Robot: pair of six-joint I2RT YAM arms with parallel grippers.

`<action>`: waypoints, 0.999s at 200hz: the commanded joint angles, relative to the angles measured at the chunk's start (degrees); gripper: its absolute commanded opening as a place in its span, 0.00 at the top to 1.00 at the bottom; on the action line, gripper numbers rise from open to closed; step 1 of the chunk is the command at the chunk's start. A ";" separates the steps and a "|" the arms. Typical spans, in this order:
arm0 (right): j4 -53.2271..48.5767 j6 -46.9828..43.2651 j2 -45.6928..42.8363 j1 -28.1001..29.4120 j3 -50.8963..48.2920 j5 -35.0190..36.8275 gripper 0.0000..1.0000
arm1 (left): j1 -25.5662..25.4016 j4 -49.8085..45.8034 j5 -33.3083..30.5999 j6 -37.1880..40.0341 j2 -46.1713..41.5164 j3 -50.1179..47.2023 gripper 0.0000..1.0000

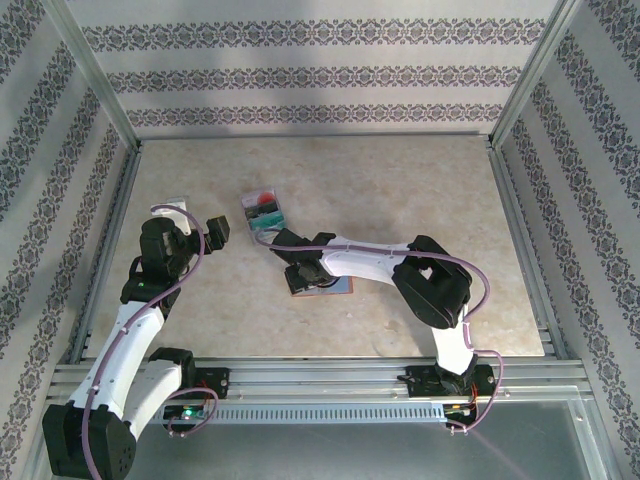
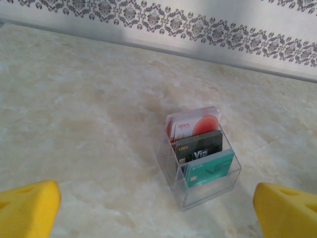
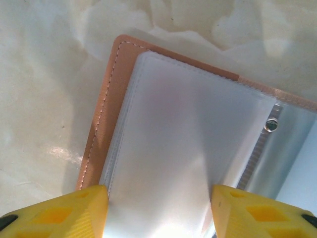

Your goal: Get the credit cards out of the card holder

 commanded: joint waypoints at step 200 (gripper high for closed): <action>-3.31 3.39 -11.69 -5.17 -11.46 12.22 0.59 | 0.85 -4.81 0.07 0.88 -3.12 3.20 0.01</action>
